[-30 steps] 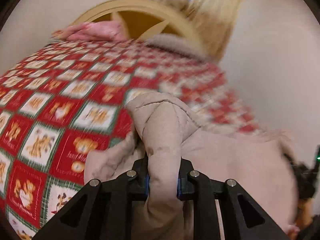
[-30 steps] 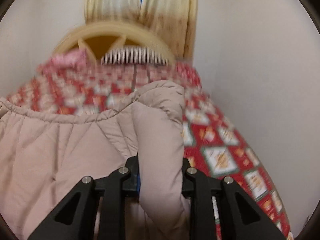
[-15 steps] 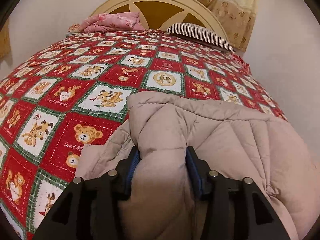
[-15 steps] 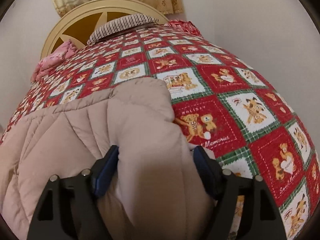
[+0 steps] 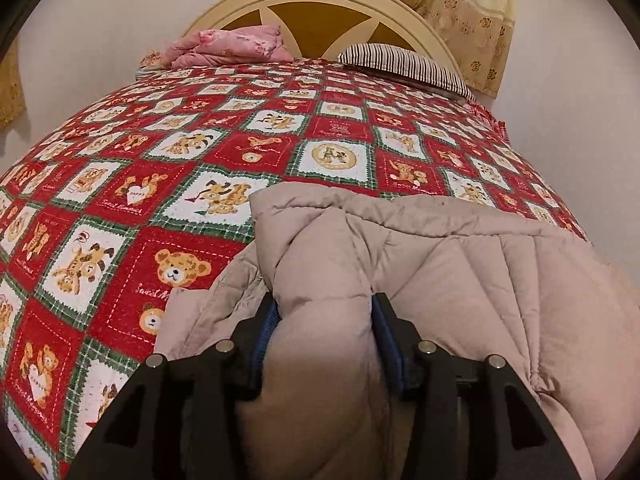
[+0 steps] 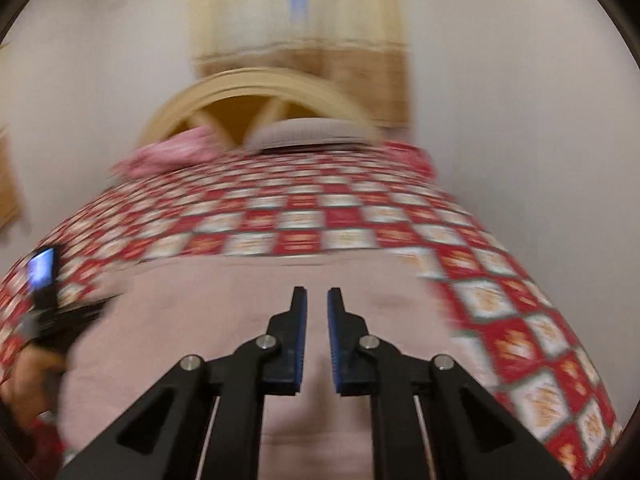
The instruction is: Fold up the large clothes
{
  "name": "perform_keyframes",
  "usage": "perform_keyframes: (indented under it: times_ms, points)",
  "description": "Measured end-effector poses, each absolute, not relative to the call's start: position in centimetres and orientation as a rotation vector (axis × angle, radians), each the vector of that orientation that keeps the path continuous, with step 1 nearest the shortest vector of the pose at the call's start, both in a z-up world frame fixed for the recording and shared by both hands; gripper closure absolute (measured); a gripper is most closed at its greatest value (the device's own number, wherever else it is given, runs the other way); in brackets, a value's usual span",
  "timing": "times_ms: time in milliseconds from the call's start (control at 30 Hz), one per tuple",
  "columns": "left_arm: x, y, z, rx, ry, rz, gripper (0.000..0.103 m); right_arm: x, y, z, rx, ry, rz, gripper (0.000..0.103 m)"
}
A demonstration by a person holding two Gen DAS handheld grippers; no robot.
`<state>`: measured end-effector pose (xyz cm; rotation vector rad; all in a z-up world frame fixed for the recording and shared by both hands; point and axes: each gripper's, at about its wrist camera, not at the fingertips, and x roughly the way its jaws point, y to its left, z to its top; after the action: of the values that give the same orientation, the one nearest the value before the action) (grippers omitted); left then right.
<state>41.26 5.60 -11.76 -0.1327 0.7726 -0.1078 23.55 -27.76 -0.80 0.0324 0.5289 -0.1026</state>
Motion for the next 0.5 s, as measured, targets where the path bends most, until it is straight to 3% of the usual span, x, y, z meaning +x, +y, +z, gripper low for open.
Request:
perform_keyframes:
  times_ms: [133, 233, 267, 500]
  points:
    - [41.3, 5.6, -11.8, -0.131, 0.773, -0.107, 0.054, 28.6, -22.3, -1.9, 0.05, 0.557, 0.005, 0.089]
    - [41.2, 5.8, -11.7, -0.15, 0.771, -0.117, 0.054, 32.9, -21.3, -5.9, 0.069, 0.659, -0.032, 0.09]
    - [41.2, 6.0, -11.7, -0.165, 0.766, -0.126, 0.052, 34.1, -20.9, -7.9, 0.039, 0.7, -0.042, 0.095]
    - [40.9, 6.7, -11.5, -0.235, 0.759, -0.182, 0.051, 35.7, -21.7, -11.5, 0.088, 0.785, -0.008, 0.1]
